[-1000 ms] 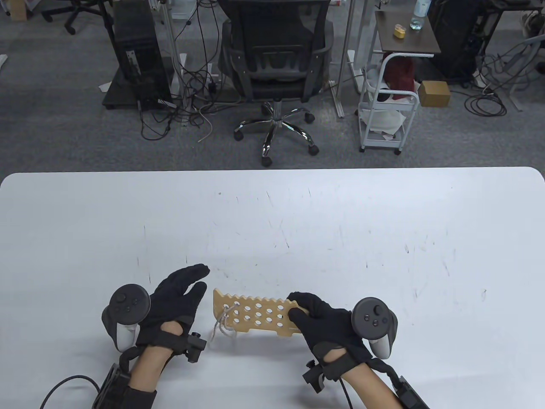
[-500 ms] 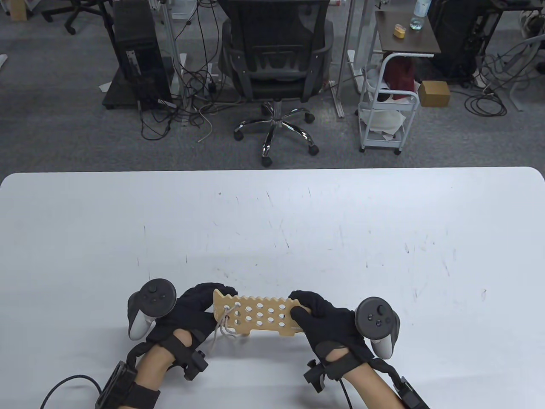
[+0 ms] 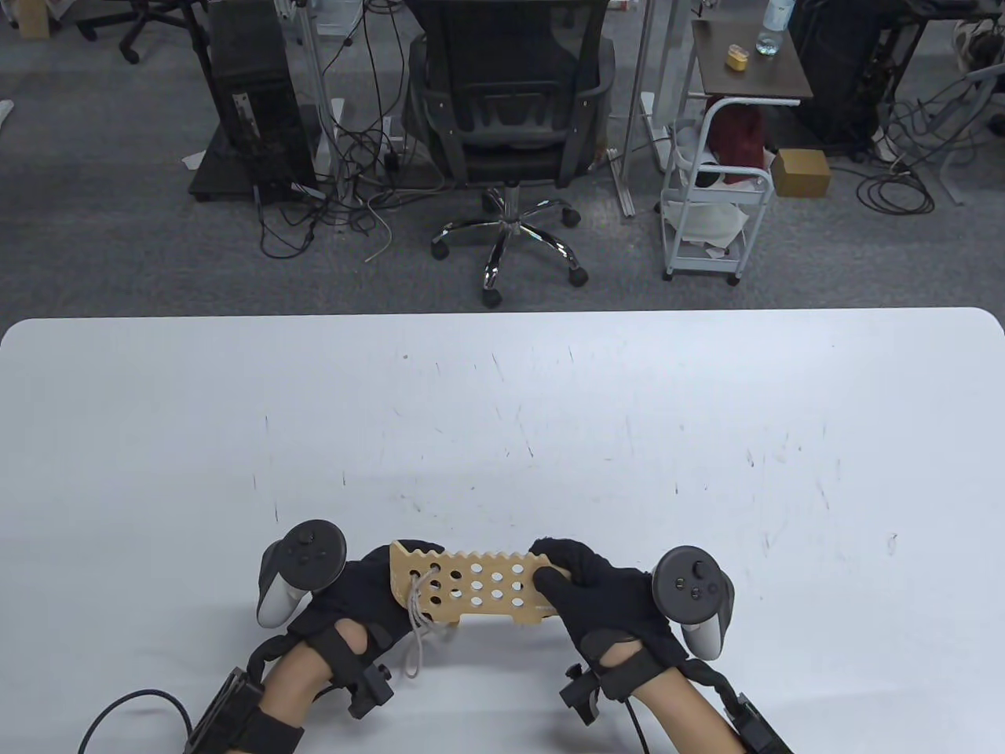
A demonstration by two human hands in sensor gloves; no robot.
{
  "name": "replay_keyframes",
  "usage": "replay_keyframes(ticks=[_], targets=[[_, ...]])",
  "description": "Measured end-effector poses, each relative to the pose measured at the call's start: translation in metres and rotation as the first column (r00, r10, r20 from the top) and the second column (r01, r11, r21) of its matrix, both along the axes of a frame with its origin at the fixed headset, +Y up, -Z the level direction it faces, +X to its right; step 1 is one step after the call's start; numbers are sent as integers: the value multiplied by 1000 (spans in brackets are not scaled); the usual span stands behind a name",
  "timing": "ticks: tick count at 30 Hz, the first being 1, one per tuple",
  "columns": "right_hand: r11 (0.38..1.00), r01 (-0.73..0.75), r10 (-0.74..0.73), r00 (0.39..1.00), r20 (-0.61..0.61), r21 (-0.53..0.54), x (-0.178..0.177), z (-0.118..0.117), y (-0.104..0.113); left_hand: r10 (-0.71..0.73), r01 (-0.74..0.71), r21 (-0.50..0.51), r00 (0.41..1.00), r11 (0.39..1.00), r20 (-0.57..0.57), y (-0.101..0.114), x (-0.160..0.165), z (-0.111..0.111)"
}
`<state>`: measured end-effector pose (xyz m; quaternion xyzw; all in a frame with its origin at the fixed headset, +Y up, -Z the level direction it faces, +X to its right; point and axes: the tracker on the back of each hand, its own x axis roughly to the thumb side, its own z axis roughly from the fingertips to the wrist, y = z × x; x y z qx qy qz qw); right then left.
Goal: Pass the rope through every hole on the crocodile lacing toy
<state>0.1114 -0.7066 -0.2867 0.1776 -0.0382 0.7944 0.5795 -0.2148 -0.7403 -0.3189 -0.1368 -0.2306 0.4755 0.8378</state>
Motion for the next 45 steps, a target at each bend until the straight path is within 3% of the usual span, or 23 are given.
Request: replay_keyframes(ticks=[10, 21, 45], targets=[[1000, -4, 5, 998, 55, -8, 10, -5, -1, -10, 17, 40, 985, 999, -174, 6, -16, -1], [1000, 0, 3, 993, 117, -28, 21, -13, -4, 5, 4, 35, 961, 999, -276, 8, -30, -3], [998, 7, 7, 975, 222, -60, 44, -24, -8, 98, -78, 66, 920, 995, -379, 18, -52, -4]])
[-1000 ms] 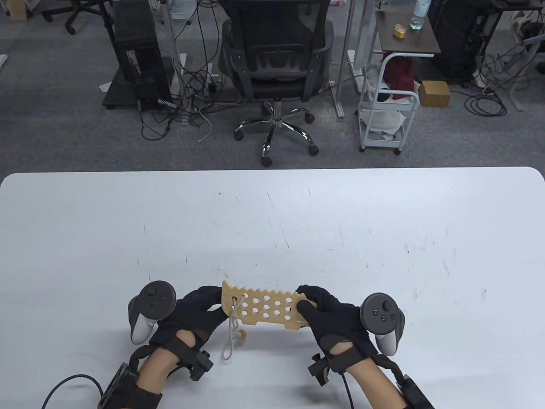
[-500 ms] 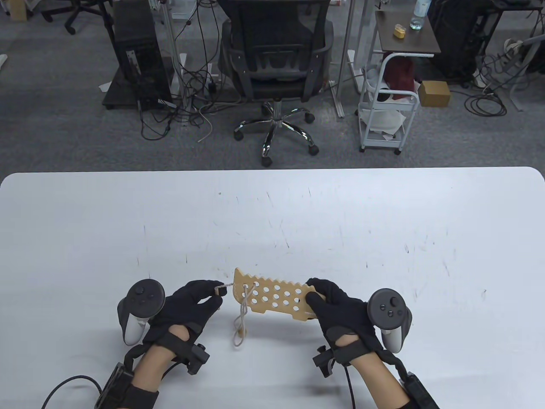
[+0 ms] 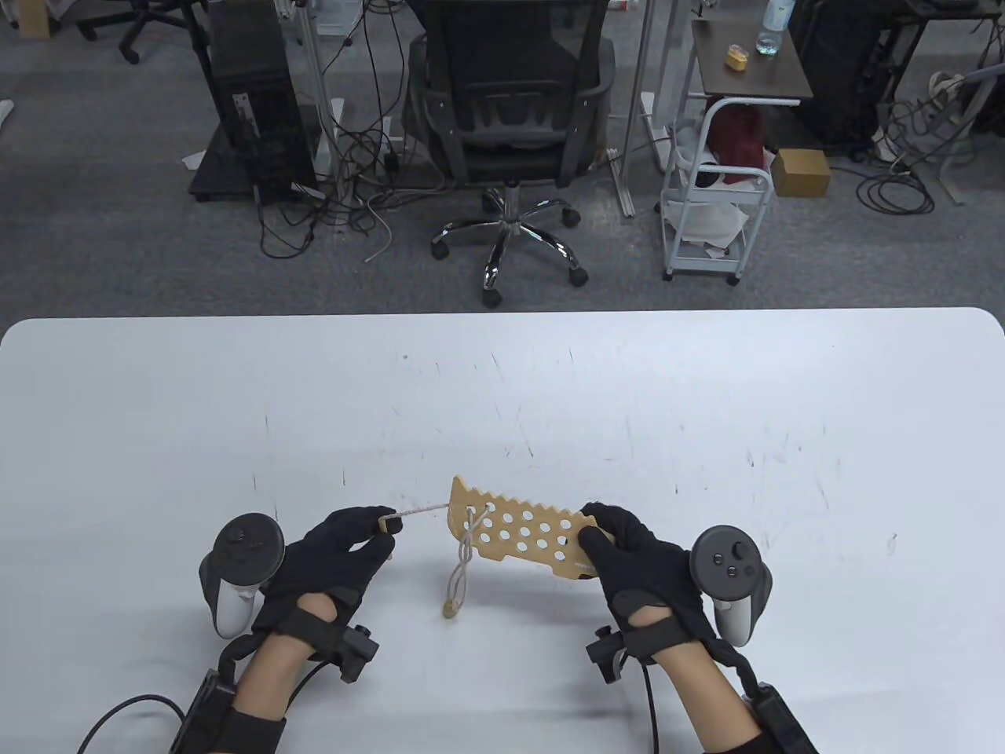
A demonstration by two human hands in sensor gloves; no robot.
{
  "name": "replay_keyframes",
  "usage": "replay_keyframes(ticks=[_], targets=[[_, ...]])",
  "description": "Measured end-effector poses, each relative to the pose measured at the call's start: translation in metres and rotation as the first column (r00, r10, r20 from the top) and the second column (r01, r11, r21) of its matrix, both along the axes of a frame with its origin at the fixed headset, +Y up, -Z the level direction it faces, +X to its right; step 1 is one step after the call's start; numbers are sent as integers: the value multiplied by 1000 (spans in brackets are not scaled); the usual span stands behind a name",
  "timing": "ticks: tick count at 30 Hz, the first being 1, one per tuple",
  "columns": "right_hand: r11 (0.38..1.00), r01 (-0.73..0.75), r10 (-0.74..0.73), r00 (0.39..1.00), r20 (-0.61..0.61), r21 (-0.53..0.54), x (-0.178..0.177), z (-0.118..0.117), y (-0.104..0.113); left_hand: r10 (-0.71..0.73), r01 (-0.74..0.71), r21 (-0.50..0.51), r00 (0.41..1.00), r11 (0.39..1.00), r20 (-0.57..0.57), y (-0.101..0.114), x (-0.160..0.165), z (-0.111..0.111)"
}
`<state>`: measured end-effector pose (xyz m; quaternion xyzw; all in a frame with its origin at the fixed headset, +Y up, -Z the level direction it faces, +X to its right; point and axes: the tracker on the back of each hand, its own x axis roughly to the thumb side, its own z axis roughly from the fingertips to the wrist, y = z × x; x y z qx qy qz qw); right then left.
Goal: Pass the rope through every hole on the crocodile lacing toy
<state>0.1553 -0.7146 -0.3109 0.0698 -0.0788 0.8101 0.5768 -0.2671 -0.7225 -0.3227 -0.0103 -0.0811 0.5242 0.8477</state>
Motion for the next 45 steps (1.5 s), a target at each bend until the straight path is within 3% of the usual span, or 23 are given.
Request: replay_keyframes(ticks=[45], targets=[[993, 14, 19, 962, 273, -116, 54, -26, -22, 167, -158, 77, 977, 984, -134, 17, -37, 4]])
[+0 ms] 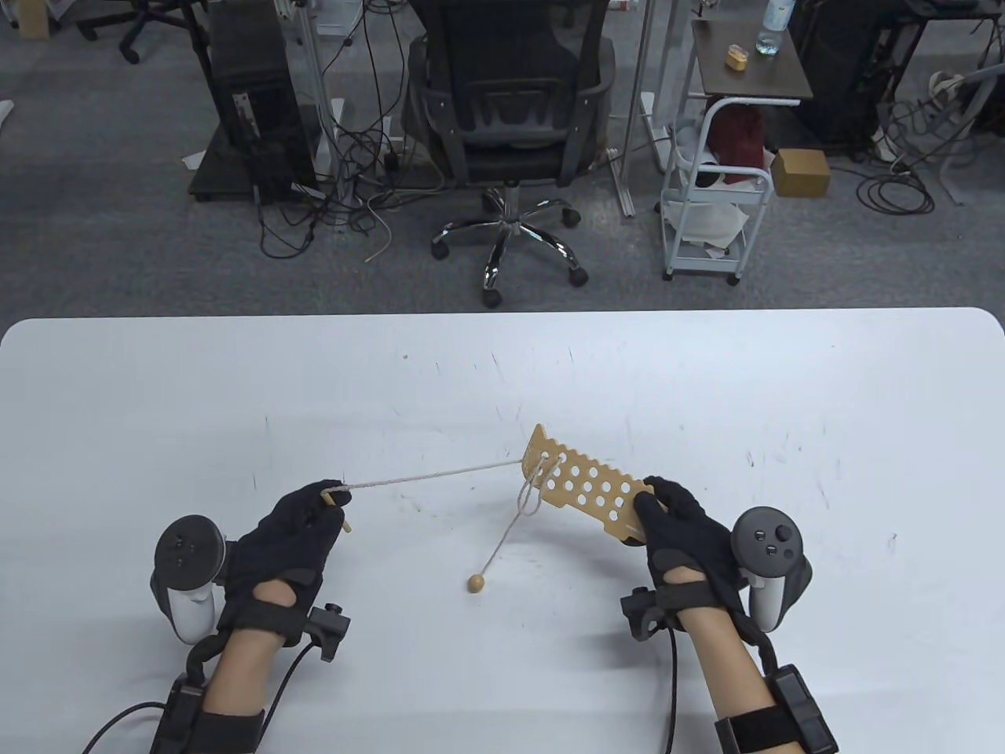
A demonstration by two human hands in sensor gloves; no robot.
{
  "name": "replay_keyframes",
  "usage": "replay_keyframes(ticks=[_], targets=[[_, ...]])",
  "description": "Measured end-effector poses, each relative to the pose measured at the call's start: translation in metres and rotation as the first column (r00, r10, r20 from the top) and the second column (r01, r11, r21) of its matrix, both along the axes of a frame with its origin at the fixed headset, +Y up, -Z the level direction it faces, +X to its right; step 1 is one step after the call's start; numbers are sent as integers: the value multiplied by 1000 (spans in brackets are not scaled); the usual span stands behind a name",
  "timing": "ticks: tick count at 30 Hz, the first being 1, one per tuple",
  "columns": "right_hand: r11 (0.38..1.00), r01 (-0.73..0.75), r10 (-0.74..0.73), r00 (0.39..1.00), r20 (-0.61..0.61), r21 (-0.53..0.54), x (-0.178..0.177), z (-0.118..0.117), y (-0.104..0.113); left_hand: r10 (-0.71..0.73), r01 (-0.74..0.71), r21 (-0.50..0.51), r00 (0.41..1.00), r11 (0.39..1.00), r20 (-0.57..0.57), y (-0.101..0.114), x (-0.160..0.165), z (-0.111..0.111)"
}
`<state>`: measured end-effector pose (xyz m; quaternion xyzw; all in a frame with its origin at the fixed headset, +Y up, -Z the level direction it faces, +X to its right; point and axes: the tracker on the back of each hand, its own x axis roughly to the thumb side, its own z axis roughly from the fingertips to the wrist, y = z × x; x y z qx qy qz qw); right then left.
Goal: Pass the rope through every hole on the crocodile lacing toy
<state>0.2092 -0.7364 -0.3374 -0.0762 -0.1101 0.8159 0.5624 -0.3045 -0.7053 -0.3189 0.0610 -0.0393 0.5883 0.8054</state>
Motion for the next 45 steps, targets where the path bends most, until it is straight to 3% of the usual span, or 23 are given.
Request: replay_keyframes(ticks=[31, 45], targets=[[997, 51, -41, 984, 173, -56, 32, -6, -14, 170, -156, 145, 981, 977, -89, 16, -35, 9], [997, 63, -52, 977, 206, -49, 34, -4, -15, 240, -223, 165, 967, 961, -86, 17, -39, 11]])
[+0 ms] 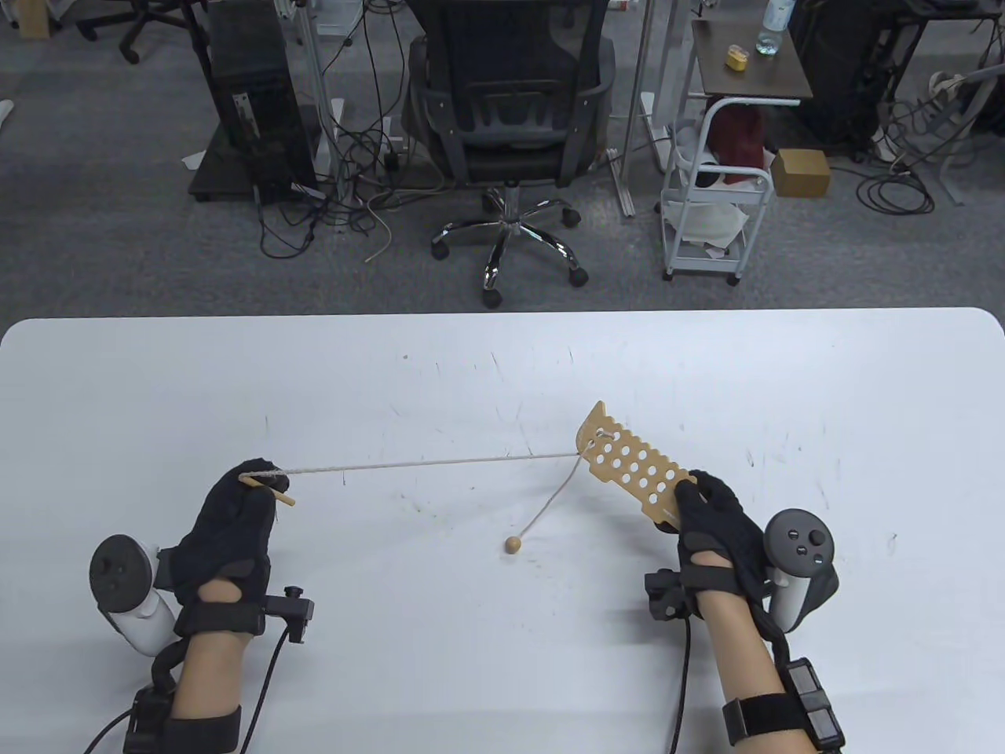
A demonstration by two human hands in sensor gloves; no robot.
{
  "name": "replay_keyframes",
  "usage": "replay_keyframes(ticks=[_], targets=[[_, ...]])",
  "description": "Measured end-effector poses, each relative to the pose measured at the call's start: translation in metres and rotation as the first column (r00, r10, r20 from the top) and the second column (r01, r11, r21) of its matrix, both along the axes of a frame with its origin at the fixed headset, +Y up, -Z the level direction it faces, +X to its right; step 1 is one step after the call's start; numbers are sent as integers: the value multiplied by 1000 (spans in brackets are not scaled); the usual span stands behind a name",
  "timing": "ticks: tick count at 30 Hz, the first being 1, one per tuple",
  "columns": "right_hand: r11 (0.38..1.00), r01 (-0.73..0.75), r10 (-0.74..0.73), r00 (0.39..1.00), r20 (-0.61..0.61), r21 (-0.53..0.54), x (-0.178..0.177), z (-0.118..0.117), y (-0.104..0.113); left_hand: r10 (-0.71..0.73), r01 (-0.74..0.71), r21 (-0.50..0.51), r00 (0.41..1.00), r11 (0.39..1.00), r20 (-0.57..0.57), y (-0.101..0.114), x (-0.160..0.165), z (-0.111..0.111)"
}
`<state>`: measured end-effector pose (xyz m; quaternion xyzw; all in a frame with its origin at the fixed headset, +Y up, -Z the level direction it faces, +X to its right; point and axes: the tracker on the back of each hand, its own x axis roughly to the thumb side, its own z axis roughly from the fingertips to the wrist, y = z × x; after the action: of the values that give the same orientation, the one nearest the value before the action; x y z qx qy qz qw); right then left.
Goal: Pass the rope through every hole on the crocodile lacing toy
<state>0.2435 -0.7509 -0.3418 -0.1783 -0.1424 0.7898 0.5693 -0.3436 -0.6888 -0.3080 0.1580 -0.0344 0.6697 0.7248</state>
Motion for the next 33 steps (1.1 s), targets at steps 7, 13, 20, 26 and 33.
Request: replay_keyframes(ticks=[7, 13, 20, 26, 33], targets=[[1000, 5, -4, 999, -43, 20, -8, -1, 2, -37, 37, -11, 999, 999, 4, 0, 5, -1], [999, -12, 16, 996, -88, 39, -17, 1, 7, -75, 76, -19, 997, 997, 31, 0, 14, -2], [997, -12, 25, 986, -164, 76, -33, 5, 14, -143, 146, -27, 987, 989, 74, -2, 25, -5], [995, -22, 44, 974, -222, 100, -46, 11, 20, -165, 170, -35, 981, 985, 102, -4, 31, -6], [991, -24, 59, 960, -275, 131, -60, 18, 27, -185, 189, -40, 979, 981, 83, -4, 31, -6]])
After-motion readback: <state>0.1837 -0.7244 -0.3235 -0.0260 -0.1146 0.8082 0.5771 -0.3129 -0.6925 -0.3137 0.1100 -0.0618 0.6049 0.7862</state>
